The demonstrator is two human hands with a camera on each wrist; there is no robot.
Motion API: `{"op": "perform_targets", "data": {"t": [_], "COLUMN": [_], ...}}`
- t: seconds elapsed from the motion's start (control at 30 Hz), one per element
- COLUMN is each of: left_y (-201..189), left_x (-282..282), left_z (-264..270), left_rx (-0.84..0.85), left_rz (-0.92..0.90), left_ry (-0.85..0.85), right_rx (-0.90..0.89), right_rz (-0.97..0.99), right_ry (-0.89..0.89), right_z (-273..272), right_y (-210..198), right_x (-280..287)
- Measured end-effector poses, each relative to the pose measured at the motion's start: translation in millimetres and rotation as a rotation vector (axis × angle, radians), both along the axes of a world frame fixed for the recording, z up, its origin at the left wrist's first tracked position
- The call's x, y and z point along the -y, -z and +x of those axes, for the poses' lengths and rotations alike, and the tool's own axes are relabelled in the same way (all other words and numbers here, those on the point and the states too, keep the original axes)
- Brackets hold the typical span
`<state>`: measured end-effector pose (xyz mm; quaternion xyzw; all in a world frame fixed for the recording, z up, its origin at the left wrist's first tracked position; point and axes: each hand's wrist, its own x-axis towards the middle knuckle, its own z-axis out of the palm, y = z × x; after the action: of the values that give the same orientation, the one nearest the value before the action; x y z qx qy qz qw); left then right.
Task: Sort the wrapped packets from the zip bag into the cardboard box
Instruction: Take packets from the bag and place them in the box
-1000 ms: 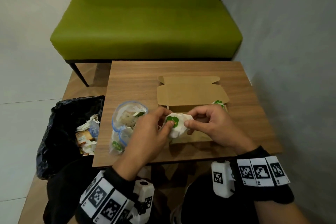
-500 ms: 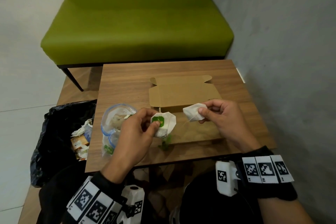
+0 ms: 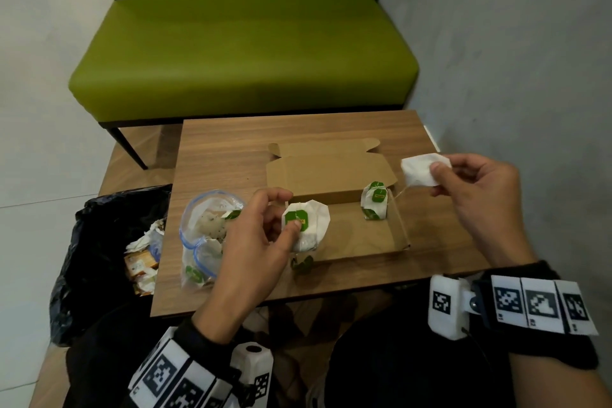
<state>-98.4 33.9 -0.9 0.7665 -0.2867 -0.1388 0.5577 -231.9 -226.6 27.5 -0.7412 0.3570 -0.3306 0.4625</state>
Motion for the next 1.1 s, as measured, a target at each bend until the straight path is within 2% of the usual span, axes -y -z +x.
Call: {"op": "perform_targets", "data": {"t": [0.07, 0.17, 0.37, 0.57, 0.63, 0.7, 0.73, 0.8, 0.9, 1.0, 1.1], "left_y": [-3, -4, -1, 0, 1, 2, 1, 1, 0, 0, 1], "left_x": [3, 8, 19, 23, 24, 25, 25, 26, 27, 27, 24], "left_z": [-3, -6, -10, -12, -12, -12, -13, -13, -14, -15, -15], "left_rx": [-0.004, -0.043, -0.164, -0.156, -0.158, -0.172, -0.177, -0.19, -0.2, -0.214, -0.217], "left_rz": [-0.02, -0.034, -0.015, 0.019, 0.014, -0.001, -0.007, -0.021, -0.044, -0.058, -0.041], "left_ry": [0.011, 0.027, 0.047, 0.068, 0.064, 0.06, 0.062, 0.073, 0.085, 0.1, 0.114], "right_rx": [-0.061, -0.266, -0.716, -0.933, -0.855, -0.615, -0.5, -0.351, -0.303, -0.228, -0.231], "right_rz": [-0.079, -0.147, -0.134, -0.049, -0.125, -0.193, -0.181, -0.062, 0.077, 0.136, 0.12], "right_ry": [0.119, 0.223, 0.108, 0.068, 0.096, 0.117, 0.069, -0.16, -0.486, -0.591, -0.629], "right_z": [-9, -22, -20, -17, -15, -11, -8, -2, 11, 20, 24], "right_y": [7, 26, 62, 72, 59, 42, 32, 13, 3, 8, 14], "right_x": [16, 38, 43, 41, 32, 16, 6, -21, -52, -63, -65]}}
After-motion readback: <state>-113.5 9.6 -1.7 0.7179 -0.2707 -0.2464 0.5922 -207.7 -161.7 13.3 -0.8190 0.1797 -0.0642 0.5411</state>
